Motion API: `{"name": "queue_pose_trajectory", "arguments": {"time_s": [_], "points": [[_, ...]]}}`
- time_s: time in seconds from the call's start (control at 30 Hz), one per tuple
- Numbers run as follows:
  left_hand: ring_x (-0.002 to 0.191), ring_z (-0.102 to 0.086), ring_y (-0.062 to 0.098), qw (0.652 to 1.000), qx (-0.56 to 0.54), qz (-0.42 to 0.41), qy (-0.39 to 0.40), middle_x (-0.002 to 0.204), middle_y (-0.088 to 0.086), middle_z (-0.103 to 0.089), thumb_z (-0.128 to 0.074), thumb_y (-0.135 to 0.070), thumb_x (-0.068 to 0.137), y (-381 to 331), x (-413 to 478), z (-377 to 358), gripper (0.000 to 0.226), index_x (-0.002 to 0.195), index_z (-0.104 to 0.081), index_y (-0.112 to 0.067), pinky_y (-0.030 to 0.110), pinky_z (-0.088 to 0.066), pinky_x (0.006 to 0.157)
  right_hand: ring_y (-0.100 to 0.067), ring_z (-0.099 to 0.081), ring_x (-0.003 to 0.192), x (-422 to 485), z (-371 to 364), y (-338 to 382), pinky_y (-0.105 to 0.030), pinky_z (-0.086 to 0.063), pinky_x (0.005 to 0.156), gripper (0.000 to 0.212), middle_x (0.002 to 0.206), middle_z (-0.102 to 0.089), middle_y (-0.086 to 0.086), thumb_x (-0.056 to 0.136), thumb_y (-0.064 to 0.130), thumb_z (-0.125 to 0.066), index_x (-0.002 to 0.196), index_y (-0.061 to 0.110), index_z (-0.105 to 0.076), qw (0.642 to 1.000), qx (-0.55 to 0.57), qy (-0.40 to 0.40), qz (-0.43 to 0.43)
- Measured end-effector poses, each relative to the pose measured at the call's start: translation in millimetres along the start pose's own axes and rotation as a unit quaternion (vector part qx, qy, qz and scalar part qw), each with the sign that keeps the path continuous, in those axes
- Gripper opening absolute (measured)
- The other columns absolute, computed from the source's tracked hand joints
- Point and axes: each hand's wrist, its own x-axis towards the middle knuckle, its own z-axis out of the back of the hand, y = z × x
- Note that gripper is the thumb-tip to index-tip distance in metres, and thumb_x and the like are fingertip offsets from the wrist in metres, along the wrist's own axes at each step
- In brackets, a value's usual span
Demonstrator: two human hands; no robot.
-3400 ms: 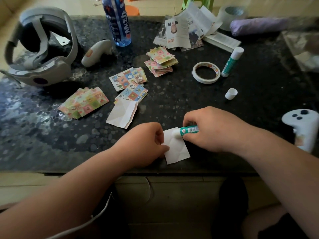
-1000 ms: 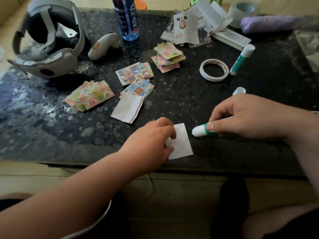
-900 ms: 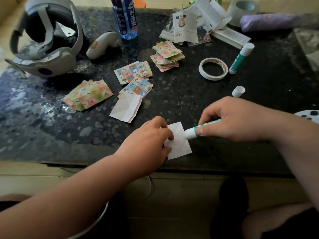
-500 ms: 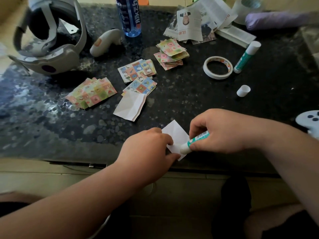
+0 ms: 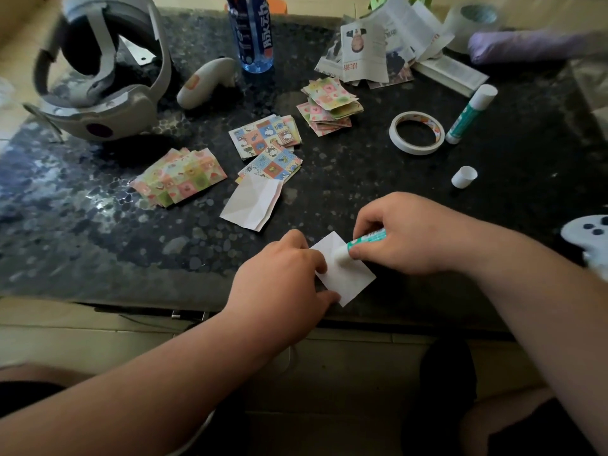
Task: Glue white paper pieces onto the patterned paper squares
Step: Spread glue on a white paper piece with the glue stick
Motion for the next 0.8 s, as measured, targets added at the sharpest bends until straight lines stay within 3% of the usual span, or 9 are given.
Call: {"name": "queue_pose_trajectory", "arguments": {"time_s": [0.1,0.23,0.57,0.73,0.8], "points": [[0.106,-0.051,0.006,1.000,-0.009,0.011,-0.004,0.114,-0.018,-0.044,-0.069,-0.068,0.080,1,0,2,0.048,0.118,-0.060,-0.040,0.028,-0.047,0.076,-0.006,-0.064,0.086,-8,13,-3,-0.027,-0.055,0.072,0.011,0.090,-0.068,0.015,0.084,0.043,-0.079,0.085,0.033,-0.075,1.000,0.021,0.021,0.007],[0.106,-0.051,0.006,1.000,-0.009,0.011,-0.007,0.116,-0.017,-0.043,-0.068,-0.067,0.081,-1,-1,1,0.050,0.121,-0.059,-0.037,0.029,-0.049,0.078,-0.006,-0.066,0.084,-12,12,-1,-0.028,-0.059,0.075,0.007,0.089,-0.070,0.014,0.085,0.040,-0.078,0.088,0.034,-0.076,0.996,-0.035,0.085,0.001],[0.108,-0.051,0.007,1.000,-0.012,0.018,0.015,0.117,-0.016,-0.042,-0.069,-0.067,0.081,-1,1,4,0.052,0.122,-0.056,-0.038,0.028,-0.047,0.077,-0.008,-0.062,0.089,-2,3,2,-0.029,-0.055,0.076,0.012,0.096,-0.064,0.015,0.088,0.045,-0.075,0.091,0.033,-0.072,1.000,-0.021,0.018,-0.006],[0.106,-0.052,0.009,0.999,-0.008,0.029,0.014,0.117,-0.012,-0.044,-0.071,-0.067,0.078,-1,3,5,0.058,0.120,-0.052,-0.033,0.029,-0.043,0.073,-0.007,-0.064,0.087,-8,7,5,-0.029,-0.058,0.077,0.009,0.093,-0.067,0.015,0.087,0.042,-0.077,0.089,0.034,-0.074,0.994,-0.053,0.092,0.003],[0.104,-0.052,0.009,0.999,-0.009,0.030,0.013,0.116,-0.011,-0.043,-0.072,-0.067,0.077,-1,3,5,0.057,0.118,-0.052,-0.032,0.028,-0.043,0.072,-0.008,-0.063,0.088,-5,1,6,-0.029,-0.057,0.077,0.011,0.093,-0.066,0.016,0.087,0.045,-0.076,0.090,0.034,-0.074,0.996,-0.052,0.078,-0.004]]}}
